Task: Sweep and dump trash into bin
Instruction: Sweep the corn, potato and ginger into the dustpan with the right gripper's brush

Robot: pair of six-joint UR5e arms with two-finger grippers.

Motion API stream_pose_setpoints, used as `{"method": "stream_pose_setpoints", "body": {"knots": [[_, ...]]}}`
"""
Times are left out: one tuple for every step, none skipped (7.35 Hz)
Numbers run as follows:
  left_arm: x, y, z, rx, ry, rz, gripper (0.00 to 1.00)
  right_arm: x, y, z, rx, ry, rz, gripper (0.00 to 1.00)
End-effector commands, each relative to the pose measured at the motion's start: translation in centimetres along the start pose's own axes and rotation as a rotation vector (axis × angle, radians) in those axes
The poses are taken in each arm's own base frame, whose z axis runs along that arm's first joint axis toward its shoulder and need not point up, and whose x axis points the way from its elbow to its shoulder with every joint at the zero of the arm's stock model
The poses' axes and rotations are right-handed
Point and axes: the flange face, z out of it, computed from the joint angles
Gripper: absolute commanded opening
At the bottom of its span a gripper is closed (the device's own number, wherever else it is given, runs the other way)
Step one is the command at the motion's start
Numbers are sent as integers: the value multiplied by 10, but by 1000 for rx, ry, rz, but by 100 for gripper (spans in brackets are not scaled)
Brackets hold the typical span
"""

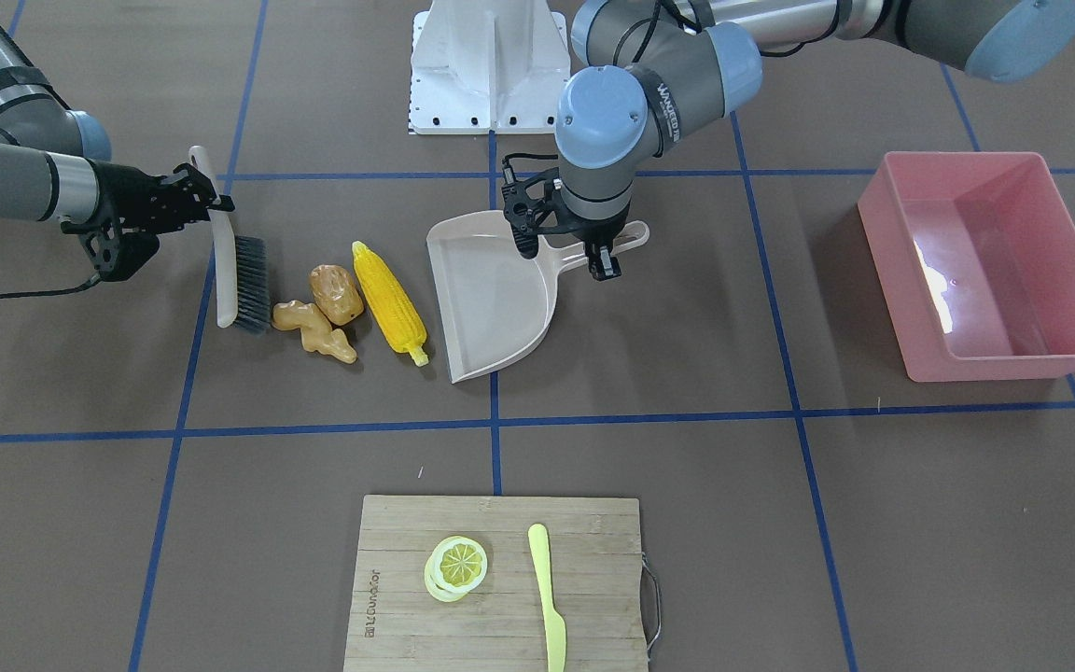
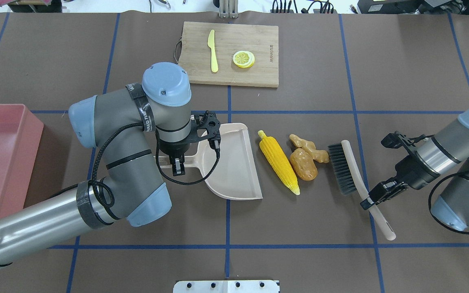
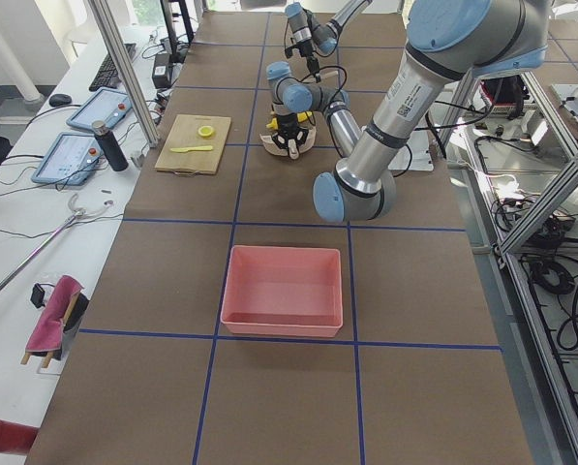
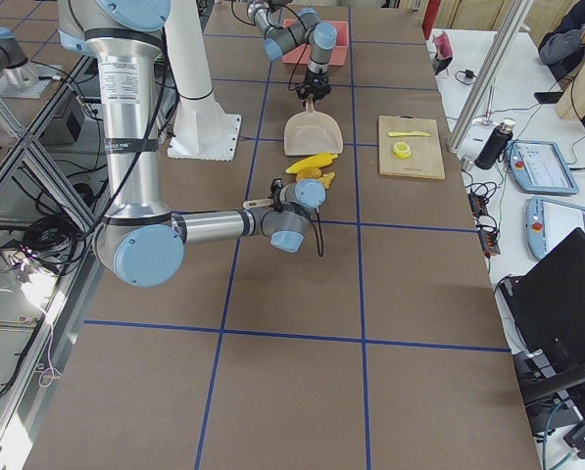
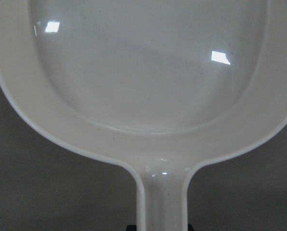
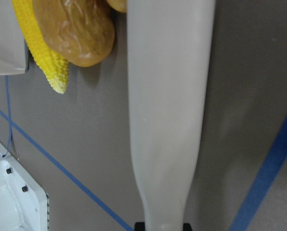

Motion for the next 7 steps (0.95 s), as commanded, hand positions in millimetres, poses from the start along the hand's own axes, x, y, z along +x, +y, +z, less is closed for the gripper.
{"method": "stream_pose_setpoints", "body": {"knots": [[1,-3,-2,5,-1,4,0,-22,-27,22,-18,-15,-34,0],[0,-4,-2,2,-1,3,0,-36,-36,30,-26,-22,-49,0],[-1,-4,1,-3,0,0,0,-47,-46,40,-35,-28,-47,0],[-1,-4,2,-5,1,-1,0,-66,-58,49,-40,-38,-39,0],[-2,-3,3,-7,1,-2,0,-80,-66,58,-47,-47,-41,0],[-3,-4,4,-9,4,-3,0,-93,-70,65,-48,-53,-52,0],[-3,-4,4,-9,4,-2,0,-111,-76,74,-55,-64,-34,0]]}}
